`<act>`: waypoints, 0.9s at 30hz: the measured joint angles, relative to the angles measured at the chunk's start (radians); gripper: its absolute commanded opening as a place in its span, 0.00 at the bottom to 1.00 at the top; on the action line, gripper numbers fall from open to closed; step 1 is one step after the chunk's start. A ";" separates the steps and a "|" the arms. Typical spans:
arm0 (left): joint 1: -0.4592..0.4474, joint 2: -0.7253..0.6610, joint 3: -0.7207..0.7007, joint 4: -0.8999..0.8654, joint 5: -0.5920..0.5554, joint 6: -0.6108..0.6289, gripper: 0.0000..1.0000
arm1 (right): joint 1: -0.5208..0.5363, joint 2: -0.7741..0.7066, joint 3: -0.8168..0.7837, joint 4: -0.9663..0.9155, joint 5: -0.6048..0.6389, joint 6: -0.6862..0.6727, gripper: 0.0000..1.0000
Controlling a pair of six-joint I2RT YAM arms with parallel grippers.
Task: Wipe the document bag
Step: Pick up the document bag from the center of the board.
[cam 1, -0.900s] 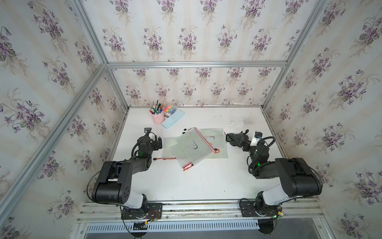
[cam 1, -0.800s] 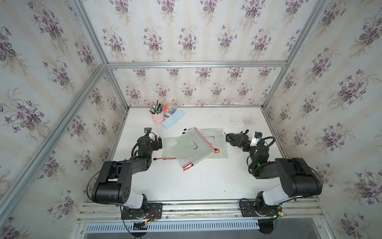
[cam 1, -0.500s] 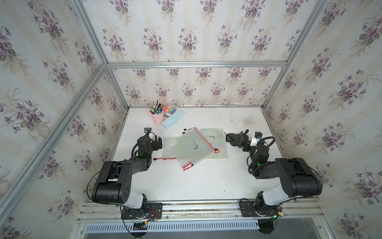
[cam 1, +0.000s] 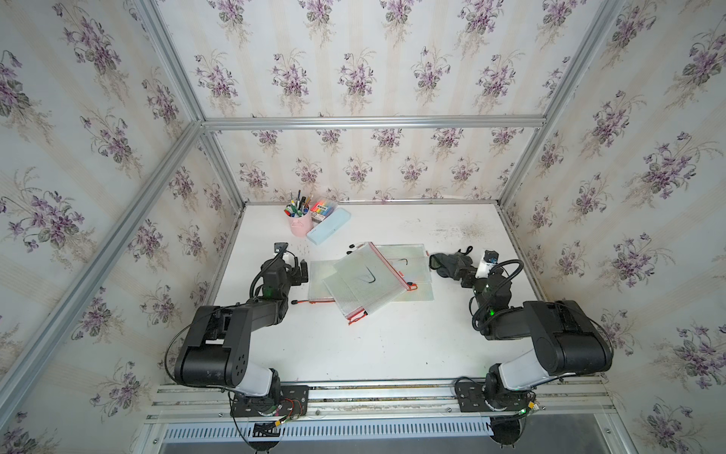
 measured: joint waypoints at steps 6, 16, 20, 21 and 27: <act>0.000 -0.132 0.240 -0.314 0.013 -0.006 1.00 | -0.004 -0.094 0.353 -0.461 0.115 0.060 0.98; -0.118 -0.091 0.635 -0.945 0.175 -0.127 1.00 | 0.126 0.064 0.767 -1.204 -0.088 0.145 0.87; -0.190 -0.014 0.673 -1.067 0.237 -0.228 1.00 | 0.292 0.184 0.922 -1.312 -0.178 0.076 0.80; -0.211 0.006 0.673 -1.093 0.253 -0.257 1.00 | 0.334 0.228 0.961 -1.332 -0.192 0.060 0.79; -0.295 0.080 0.623 -1.129 0.353 -0.383 0.99 | 0.460 0.424 1.087 -1.433 -0.254 0.021 0.73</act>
